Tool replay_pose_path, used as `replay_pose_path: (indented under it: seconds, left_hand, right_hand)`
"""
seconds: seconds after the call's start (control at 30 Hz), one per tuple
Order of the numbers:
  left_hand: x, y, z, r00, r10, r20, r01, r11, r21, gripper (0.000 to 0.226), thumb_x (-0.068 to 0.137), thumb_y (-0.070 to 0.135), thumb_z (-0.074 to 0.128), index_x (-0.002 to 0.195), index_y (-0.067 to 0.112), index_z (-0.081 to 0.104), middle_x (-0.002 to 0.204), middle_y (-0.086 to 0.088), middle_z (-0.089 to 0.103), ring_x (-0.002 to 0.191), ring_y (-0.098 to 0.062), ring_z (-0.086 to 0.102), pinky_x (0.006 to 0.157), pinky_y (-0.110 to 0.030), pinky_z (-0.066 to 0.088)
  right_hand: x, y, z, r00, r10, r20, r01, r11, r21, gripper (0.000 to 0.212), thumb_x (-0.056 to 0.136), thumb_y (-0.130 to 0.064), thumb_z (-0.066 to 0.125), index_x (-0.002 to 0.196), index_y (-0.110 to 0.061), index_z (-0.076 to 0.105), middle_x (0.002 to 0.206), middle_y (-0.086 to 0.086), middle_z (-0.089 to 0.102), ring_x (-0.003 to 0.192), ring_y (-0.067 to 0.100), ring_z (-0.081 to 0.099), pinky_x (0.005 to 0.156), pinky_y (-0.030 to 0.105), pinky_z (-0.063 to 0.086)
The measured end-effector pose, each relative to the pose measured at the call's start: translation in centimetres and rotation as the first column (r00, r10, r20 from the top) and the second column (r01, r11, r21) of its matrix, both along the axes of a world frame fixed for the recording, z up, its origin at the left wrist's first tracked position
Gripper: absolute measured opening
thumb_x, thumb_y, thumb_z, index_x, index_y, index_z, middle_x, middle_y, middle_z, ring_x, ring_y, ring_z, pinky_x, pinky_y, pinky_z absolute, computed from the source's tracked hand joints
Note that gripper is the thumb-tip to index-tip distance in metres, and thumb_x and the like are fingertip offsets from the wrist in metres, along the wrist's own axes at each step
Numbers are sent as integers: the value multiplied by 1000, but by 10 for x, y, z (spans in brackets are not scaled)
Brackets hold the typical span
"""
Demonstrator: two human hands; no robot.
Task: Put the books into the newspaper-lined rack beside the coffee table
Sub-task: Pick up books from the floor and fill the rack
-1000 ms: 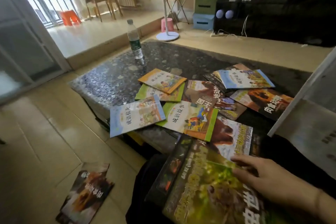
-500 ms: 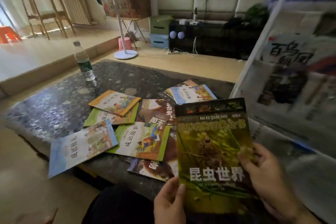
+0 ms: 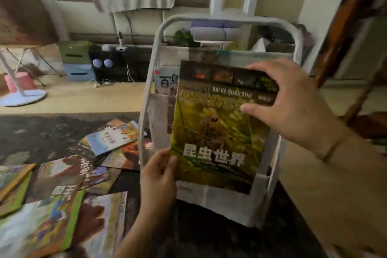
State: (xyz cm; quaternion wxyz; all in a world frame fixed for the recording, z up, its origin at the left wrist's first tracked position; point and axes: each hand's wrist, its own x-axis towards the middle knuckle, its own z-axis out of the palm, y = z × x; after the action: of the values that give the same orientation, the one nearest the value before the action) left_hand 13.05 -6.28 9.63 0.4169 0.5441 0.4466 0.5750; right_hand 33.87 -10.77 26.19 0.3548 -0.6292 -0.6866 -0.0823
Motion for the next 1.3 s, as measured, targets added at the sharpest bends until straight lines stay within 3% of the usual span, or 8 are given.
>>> replay_pose_path:
  seconds: [0.07, 0.17, 0.33, 0.47, 0.7, 0.87, 1.07, 1.3]
  left_hand:
    - [17, 20, 19, 999, -44, 9, 44, 998, 34, 24, 98, 6, 53, 96, 26, 67, 90, 2, 76, 86, -15, 72, 76, -35, 59]
    - [37, 39, 43, 990, -139, 30, 139, 990, 16, 18, 100, 8, 51, 102, 22, 62, 91, 0, 75, 87, -13, 72, 73, -29, 59]
    - [52, 60, 38, 943, -111, -315, 135, 989, 55, 11, 93, 17, 64, 94, 26, 68, 81, 13, 72, 78, 8, 66, 66, -11, 53]
    - [52, 65, 26, 910, -81, -406, 110, 993, 48, 11, 90, 18, 68, 94, 28, 71, 79, 17, 70, 74, 10, 65, 61, -2, 47]
    - [55, 75, 4, 815, -95, -572, 111, 994, -8, 14, 86, 20, 73, 82, 29, 64, 83, 8, 71, 78, -4, 67, 72, -24, 56]
    - [51, 77, -9, 744, -112, -658, 161, 987, 13, 10, 89, 19, 69, 83, 26, 66, 79, 10, 68, 75, -3, 65, 77, -28, 58]
    - [52, 87, -13, 646, -152, -748, 201, 979, -25, 8, 93, 23, 63, 90, 23, 71, 81, 9, 67, 77, -4, 64, 77, -27, 57]
    - [54, 89, -14, 598, -167, -784, 209, 977, -49, 13, 97, 25, 57, 90, 25, 69, 77, 13, 61, 71, 2, 58, 59, -12, 40]
  right_hand:
    - [15, 4, 21, 991, -77, 113, 67, 994, 90, 65, 71, -32, 83, 129, -23, 54, 120, 1, 49, 102, 6, 41, 85, 20, 37]
    - [32, 11, 35, 972, -132, 194, 96, 978, 186, 62, 75, -34, 79, 129, -20, 54, 123, 6, 53, 105, 18, 51, 85, 32, 44]
    - [46, 23, 24, 899, -238, 368, 144, 953, 265, 51, 78, -38, 76, 121, -18, 57, 113, 7, 64, 102, 31, 58, 88, 47, 45]
    - [55, 29, -2, 823, -319, 470, 198, 937, 288, 50, 79, -43, 73, 120, -21, 57, 108, 5, 67, 98, 30, 58, 88, 45, 37]
    - [64, 34, -41, 734, -375, 567, 256, 925, 280, 62, 76, -44, 74, 129, -18, 53, 100, 6, 69, 96, 31, 56, 95, 51, 35]
    - [68, 37, -62, 739, -346, 577, 263, 938, 225, 59, 75, -46, 75, 124, -19, 58, 100, 4, 68, 99, 31, 55, 96, 52, 34]
    - [67, 39, -78, 770, -317, 553, 274, 948, 162, 70, 74, -41, 75, 134, -20, 46, 115, 4, 60, 106, 31, 54, 96, 54, 34]
    - [70, 45, -82, 796, -260, 547, 280, 959, 49, 77, 80, -42, 69, 144, -22, 31, 129, 6, 50, 113, 29, 50, 94, 50, 39]
